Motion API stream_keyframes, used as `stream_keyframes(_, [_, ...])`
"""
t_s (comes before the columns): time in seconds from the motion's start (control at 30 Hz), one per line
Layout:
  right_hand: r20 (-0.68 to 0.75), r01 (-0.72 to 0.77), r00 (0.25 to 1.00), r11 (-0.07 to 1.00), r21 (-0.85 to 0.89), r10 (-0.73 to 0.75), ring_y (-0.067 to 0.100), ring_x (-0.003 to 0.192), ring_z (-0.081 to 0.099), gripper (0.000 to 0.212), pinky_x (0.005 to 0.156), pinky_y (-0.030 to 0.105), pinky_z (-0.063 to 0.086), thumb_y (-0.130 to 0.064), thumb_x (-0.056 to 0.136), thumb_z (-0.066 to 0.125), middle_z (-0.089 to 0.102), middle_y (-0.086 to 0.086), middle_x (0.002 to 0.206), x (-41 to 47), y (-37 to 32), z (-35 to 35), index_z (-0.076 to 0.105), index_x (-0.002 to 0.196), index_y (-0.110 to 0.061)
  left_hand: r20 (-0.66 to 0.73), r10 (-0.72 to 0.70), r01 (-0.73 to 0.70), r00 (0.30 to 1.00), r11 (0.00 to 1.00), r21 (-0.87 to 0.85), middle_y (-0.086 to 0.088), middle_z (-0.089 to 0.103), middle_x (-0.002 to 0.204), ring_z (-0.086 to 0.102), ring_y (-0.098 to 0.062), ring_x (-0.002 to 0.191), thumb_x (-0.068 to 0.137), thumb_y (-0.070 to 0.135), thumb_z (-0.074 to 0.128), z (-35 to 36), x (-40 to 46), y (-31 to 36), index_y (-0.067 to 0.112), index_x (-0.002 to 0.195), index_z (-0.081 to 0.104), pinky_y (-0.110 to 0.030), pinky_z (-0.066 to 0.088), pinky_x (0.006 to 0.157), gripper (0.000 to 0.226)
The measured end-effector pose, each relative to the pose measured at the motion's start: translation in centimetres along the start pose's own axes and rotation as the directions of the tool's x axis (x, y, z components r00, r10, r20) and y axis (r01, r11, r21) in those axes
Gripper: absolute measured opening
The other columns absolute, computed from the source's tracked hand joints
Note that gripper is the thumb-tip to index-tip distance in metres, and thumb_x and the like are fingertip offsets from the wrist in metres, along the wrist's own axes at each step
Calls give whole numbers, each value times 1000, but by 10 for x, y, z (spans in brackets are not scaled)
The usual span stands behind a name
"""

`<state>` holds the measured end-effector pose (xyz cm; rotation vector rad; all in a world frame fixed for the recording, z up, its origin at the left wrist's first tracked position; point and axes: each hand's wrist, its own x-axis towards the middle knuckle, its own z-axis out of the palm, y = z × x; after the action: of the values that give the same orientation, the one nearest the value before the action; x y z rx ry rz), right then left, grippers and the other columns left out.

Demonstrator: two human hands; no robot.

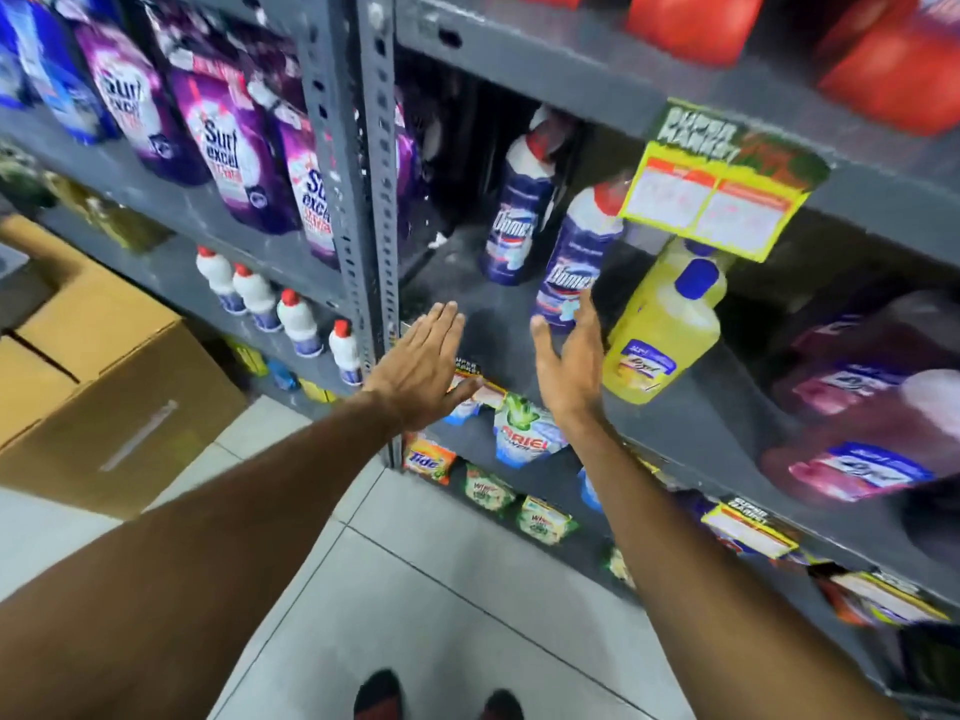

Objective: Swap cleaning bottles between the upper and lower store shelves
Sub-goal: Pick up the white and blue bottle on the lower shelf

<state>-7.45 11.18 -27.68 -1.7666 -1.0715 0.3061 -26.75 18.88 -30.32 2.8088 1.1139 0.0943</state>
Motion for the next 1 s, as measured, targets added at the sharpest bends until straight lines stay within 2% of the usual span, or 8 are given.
stream_keyframes(0.13, [-100, 12, 995, 1000, -4, -12, 33, 147, 40, 75, 113, 2, 15, -18, 100, 72, 42, 24, 158, 22, 24, 17, 31, 157, 8, 7, -12, 12, 1000, 1000, 6, -25, 0, 172, -2, -33, 161, 104, 63, 33, 23, 18, -10, -4, 162, 3, -35, -11, 126, 93])
stream_keyframes(0.3, [-217, -10, 976, 1000, 12, 13, 40, 144, 44, 89, 108, -4, 12, -20, 91, 82, 45, 30, 154, 51, 47, 26, 30, 156, 13, 11, -27, 27, 1000, 999, 26, -23, -1, 172, -3, -31, 161, 104, 63, 28, 38, 29, -15, -3, 162, 3, -34, -14, 125, 92])
stream_keyframes(0.43, [-163, -74, 983, 994, 80, 86, 26, 132, 56, 91, 102, 4, 32, -20, 89, 84, 54, 20, 151, 68, 57, 30, 31, 158, 4, 16, -37, 36, 999, 998, 58, -21, -3, 172, -5, -30, 161, 104, 66, 24, 49, 30, -22, -2, 161, 2, -35, -13, 125, 92])
stream_keyframes(0.5, [-127, -114, 984, 991, 75, 123, 23, 117, 63, 81, 96, 13, 43, -20, 88, 85, 63, 11, 138, 72, 62, 32, 39, 151, 0, -11, -20, 20, 1000, 998, 67, -22, -1, 172, -4, -31, 161, 104, 66, 25, 53, 30, -25, -3, 161, 4, -35, -14, 125, 93])
stream_keyframes(0.57, [-114, -133, 983, 986, 97, 144, 18, 104, 65, 70, 89, 12, 51, -18, 85, 87, 65, 1, 123, 77, 68, 32, 47, 141, -3, -46, -6, 9, 999, 998, 68, -22, 4, 172, 1, -32, 161, 104, 66, 27, 56, 29, -27, -4, 161, 8, -37, -12, 126, 93])
stream_keyframes(0.73, [-96, -164, 980, 980, 117, 176, 13, 103, 68, 70, 94, 32, 58, -24, 78, 95, 65, -2, 119, 80, 73, 30, 51, 129, -7, -58, 19, -12, 998, 993, 115, -21, 3, 172, 0, -32, 161, 103, 70, 19, 59, 27, -31, -2, 162, 5, -43, 0, 131, 94])
stream_keyframes(0.87, [-82, -167, 981, 977, 135, 178, 6, 104, 69, 72, 93, 25, 57, -29, 77, 96, 69, 0, 127, 70, 65, 40, 55, 133, -11, -71, -8, 15, 997, 995, 101, -20, -1, 172, -2, -31, 161, 104, 69, 19, 59, 20, -30, -1, 162, 3, -42, -1, 131, 92])
stream_keyframes(1.0, [-39, -136, 989, 982, 132, 142, -14, 93, 68, 69, 79, 4, 50, -33, 74, 97, 68, -9, 119, 60, 51, 61, 57, 129, -19, -73, -16, 23, 997, 996, 89, -20, -2, 172, -3, -30, 161, 105, 67, 21, 58, 10, -33, -1, 162, 1, -42, 0, 131, 90])
